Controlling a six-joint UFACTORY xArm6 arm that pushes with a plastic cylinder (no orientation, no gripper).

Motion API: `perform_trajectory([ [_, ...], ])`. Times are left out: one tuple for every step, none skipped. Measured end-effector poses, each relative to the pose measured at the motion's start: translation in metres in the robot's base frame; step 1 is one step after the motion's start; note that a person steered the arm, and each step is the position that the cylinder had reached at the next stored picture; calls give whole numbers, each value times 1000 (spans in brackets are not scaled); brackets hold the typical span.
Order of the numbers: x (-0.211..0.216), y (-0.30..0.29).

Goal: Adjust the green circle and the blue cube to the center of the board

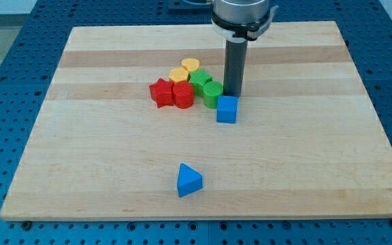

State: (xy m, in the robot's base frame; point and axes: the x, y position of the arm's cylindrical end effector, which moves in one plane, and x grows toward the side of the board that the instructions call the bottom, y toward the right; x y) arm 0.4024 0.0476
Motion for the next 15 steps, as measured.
perform_trajectory([
  [1,-1],
  [4,-6],
  [4,-5],
  [2,11],
  [2,42],
  [4,55],
  [10,46],
  [18,36],
  [24,29],
  [26,27],
  [31,17],
  [39,6],
  [41,6],
  [41,7],
  [41,7],
])
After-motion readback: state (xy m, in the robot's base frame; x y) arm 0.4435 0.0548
